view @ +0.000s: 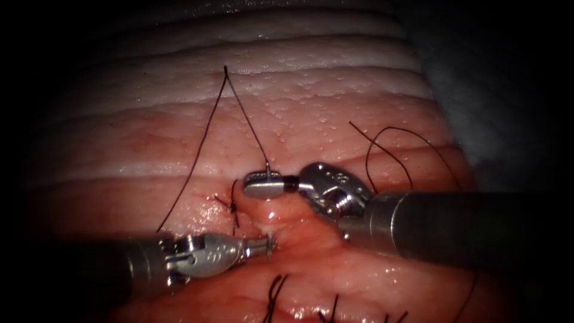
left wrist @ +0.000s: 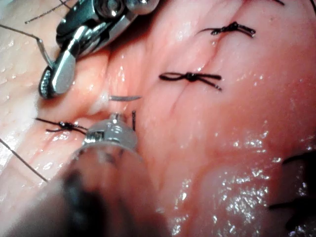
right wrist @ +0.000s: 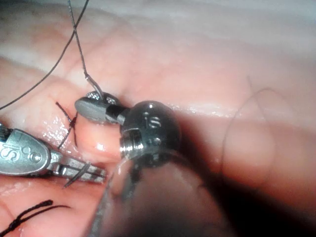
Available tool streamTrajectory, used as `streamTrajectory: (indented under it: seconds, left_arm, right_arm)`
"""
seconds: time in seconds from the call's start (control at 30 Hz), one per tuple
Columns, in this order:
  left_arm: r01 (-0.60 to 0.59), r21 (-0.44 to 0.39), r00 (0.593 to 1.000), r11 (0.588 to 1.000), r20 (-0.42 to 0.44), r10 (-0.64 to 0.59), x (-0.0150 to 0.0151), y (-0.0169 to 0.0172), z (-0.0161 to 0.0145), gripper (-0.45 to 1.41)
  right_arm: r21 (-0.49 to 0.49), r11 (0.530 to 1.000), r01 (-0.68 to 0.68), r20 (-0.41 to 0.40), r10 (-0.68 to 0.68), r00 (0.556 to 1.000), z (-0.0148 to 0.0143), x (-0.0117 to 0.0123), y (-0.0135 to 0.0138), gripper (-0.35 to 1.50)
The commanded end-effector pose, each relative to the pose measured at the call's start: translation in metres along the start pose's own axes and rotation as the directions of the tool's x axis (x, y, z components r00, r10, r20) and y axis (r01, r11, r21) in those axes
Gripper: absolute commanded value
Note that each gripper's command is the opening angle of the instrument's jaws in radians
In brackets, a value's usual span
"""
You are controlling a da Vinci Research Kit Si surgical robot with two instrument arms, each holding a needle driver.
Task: Wound Closure
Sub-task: Push needle through tissue above incision with right hand
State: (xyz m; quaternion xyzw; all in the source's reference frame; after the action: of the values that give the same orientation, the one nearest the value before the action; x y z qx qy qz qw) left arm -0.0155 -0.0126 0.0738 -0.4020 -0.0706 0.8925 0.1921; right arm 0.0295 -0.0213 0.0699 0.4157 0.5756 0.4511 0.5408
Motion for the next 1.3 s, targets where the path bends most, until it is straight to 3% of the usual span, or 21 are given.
streamTrajectory:
  seconds: [0.03,0.1,0.23,0.3,0.43,0.6,0.87,1.1,1.23,1.27,1.3]
  left_arm:
    - [0.0,-0.001,1.0,1.0,-0.001,0.0,-0.0001,0.0001,0.0008,-0.26]
    - [0.0,0.0,1.0,1.0,-0.001,0.0,-0.0001,0.0002,0.0008,-0.26]
    - [0.0,0.0,1.0,1.0,-0.001,0.0,-0.0001,0.0002,0.0008,-0.26]
    - [0.0,0.0,1.0,1.0,0.0,0.0,0.0,0.0002,0.0007,-0.26]
    - [0.0,0.0,1.0,1.0,0.0,0.0,0.0,0.0003,0.0007,-0.26]
    - [0.0,0.0,1.0,1.0,0.0,0.0,0.0,0.0003,0.0006,-0.26]
    - [0.0,0.0,1.0,1.0,0.0,0.0,0.0,0.0004,0.0006,-0.26]
    - [0.0,0.0,1.0,1.0,0.0,0.0,0.0001,0.0005,0.0005,-0.26]
    - [0.0,0.0,1.0,1.0,0.0,0.0,0.0001,0.0006,0.0005,-0.26]
    - [0.0,0.0,1.0,1.0,0.0,0.0,0.0001,0.0006,0.0005,-0.26]
    - [0.0,0.0,1.0,1.0,0.0,0.0,0.0001,0.0006,0.0005,-0.26]
  right_arm:
    - [-0.012,1.0,0.001,-0.009,-0.001,1.0,0.0008,-0.0004,0.0003,-0.35]
    - [-0.035,0.999,0.003,-0.032,-0.004,0.999,0.0008,0.0001,0.0005,-0.35]
    - [-0.089,0.99,0.107,-0.11,-0.117,0.987,0.0004,0.0023,0.0013,0.99]
    - [-0.122,0.981,0.149,-0.126,-0.165,0.978,0.0001,0.0034,0.0017,1.16]
    - [-0.192,0.943,0.271,-0.117,-0.296,0.948,-0.0007,0.0059,0.0024,1.23]
    - [-0.294,0.839,0.457,-0.002,-0.479,0.878,-0.0011,0.0079,0.002,1.3]
    - [-0.319,0.77,0.552,0.055,-0.566,0.822,-0.0004,0.0086,-0.0001,1.28]
    - [-0.365,0.717,0.594,0.079,-0.612,0.787,-0.0005,0.0098,-0.0004,1.28]
    - [-0.374,0.71,0.597,0.083,-0.616,0.784,-0.0005,0.0099,-0.0002,1.06]
    - [-0.378,0.708,0.597,0.083,-0.616,0.784,-0.0005,0.0099,-0.0002,0.94]
    - [-0.385,0.705,0.596,0.085,-0.616,0.783,-0.0005,0.0098,-0.0002,0.61]
